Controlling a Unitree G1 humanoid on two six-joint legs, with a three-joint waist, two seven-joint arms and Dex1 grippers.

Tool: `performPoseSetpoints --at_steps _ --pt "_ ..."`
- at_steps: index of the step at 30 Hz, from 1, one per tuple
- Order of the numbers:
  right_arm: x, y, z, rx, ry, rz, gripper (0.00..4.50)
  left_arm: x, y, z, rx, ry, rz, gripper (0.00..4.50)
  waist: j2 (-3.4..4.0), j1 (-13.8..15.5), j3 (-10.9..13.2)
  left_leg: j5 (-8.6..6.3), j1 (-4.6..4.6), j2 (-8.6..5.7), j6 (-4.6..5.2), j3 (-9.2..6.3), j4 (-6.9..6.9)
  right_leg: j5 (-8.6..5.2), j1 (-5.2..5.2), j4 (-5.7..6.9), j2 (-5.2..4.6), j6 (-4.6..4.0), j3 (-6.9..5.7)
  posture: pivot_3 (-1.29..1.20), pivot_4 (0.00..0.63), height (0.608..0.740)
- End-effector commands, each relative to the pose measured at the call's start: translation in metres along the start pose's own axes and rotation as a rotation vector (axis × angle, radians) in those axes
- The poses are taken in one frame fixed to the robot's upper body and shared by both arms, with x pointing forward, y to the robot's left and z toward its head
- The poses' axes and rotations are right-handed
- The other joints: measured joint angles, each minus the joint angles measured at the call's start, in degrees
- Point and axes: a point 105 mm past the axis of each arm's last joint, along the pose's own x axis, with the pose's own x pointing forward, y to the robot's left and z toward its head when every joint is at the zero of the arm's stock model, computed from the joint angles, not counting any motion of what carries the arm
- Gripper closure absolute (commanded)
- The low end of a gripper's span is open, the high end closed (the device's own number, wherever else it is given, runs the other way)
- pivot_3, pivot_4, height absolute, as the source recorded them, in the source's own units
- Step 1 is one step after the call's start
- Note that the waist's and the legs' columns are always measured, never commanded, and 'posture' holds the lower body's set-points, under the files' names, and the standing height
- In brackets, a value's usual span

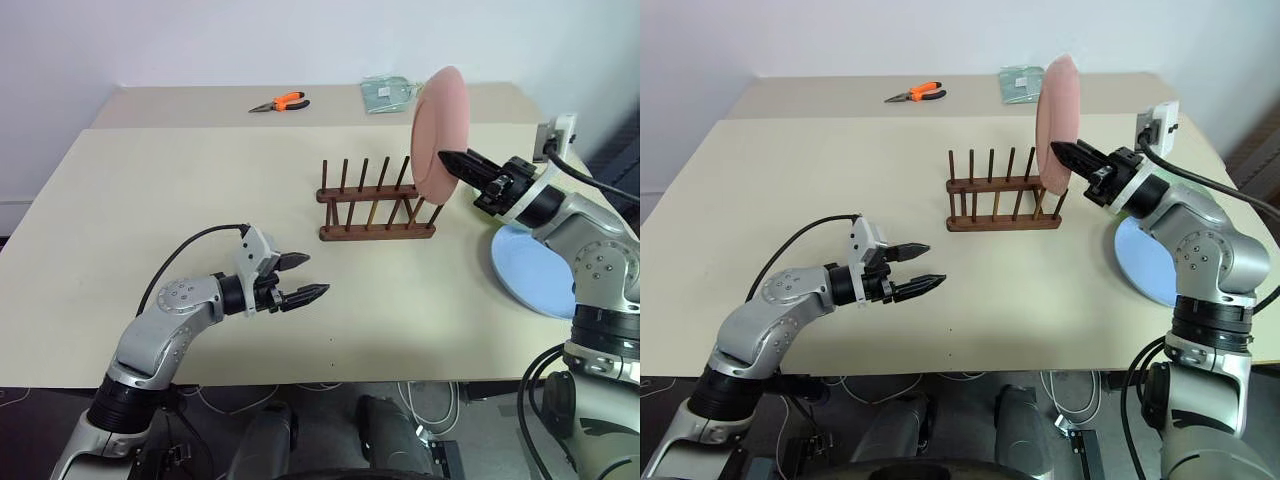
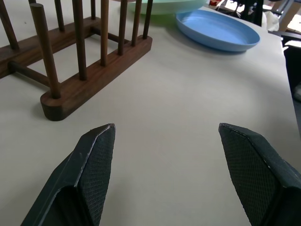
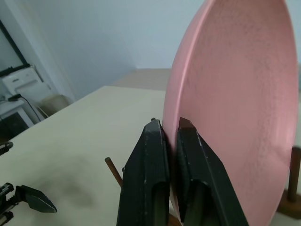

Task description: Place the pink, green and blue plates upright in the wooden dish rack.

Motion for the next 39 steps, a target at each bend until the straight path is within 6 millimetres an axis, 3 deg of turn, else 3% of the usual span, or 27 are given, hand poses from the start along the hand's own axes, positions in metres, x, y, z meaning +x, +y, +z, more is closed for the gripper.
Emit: performPoseSetpoints --at_steps 1,5,10,13,22,27,30,33,37,39 --pt "0.003 -0.001 0.016 -0.063 -0.038 -0.005 3.08 0.002 -0.006 0.007 0.039 -0.014 -0.025 0.86 0.0 0.0 0.0 0.0 0.0 0.0 0.0 0.0 0.0 0.0 0.0 0.0 0.0 0.0 0.0 0.0 0.15 0.74" --pt "-0.001 -0.009 0.033 -0.246 -0.083 -0.11 1.01 0.005 -0.011 0.007 0.039 -0.015 -0.042 0.86 0.02 0.0 0.0 0.0 -0.01 -0.01 0.0 0.02 0.0 0.01 -0.01 -0.01 0.0 0.02 0.01 0.0 0.15 0.74" --pt "-0.035 -0.018 0.06 -0.411 -0.104 -0.231 1.01 0.006 -0.014 0.006 0.036 -0.016 -0.046 0.86 0.03 0.3 0.0 0.0 -0.03 -0.03 0.0 0.01 0.01 0.01 0.0 -0.02 -0.01 0.04 0.01 0.0 0.15 0.74" --pt "-0.058 -0.029 0.059 -0.464 -0.029 -0.302 0.12 0.006 -0.014 0.004 0.034 -0.011 -0.051 0.86 0.03 0.3 0.0 0.0 -0.05 -0.03 0.0 -0.01 0.0 -0.02 0.01 -0.03 -0.02 0.05 0.0 0.0 0.15 0.74" --pt "-0.11 -0.102 -0.015 -1.051 0.681 -0.484 0.06 0.012 -0.017 -0.002 0.061 0.022 -0.087 0.86 0.16 -0.2 0.0 0.0 0.08 0.01 0.01 0.27 0.03 -0.19 0.03 0.0 -0.02 -0.01 0.13 0.0 0.15 0.74" --pt "-0.121 -0.127 -0.033 -1.161 0.832 -0.487 0.06 0.012 -0.017 -0.002 0.066 0.024 -0.084 0.86 0.24 -0.2 0.0 0.0 0.06 0.0 0.01 0.3 0.03 -0.11 0.02 -0.01 -0.03 -0.14 0.19 0.0 0.15 0.74" --pt "-0.123 -0.135 -0.04 -1.195 0.868 -0.485 0.78 0.01 -0.017 -0.003 0.068 0.031 -0.075 0.86 0.24 -0.2 0.0 0.0 0.08 0.0 0.01 0.31 0.02 -0.1 0.02 -0.01 -0.03 -0.14 0.2 0.0 0.15 0.74" --pt "-0.121 -0.137 -0.04 -1.218 0.855 -0.48 2.28 0.009 -0.017 -0.003 0.069 0.032 -0.068 0.86 0.24 -0.2 0.0 0.0 0.07 0.0 0.01 0.3 0.03 -0.1 0.03 -0.02 -0.03 -0.14 0.21 0.0 0.15 0.74" --pt "-0.113 -0.129 -0.026 -1.286 0.795 -0.46 4.33 0.007 -0.017 -0.004 0.07 0.035 -0.063 0.86 0.25 -0.1 0.0 0.0 0.06 -0.01 0.01 0.3 0.04 -0.1 0.03 -0.01 -0.03 -0.14 0.23 0.0 0.15 0.74" --pt "-0.109 -0.122 -0.016 -1.333 0.766 -0.447 4.46 0.007 -0.016 -0.004 0.072 0.038 -0.061 0.86 0.25 -0.1 0.0 0.0 0.07 -0.01 0.01 0.29 0.04 -0.1 0.04 -0.01 -0.02 -0.14 0.24 0.0 0.15 0.74"
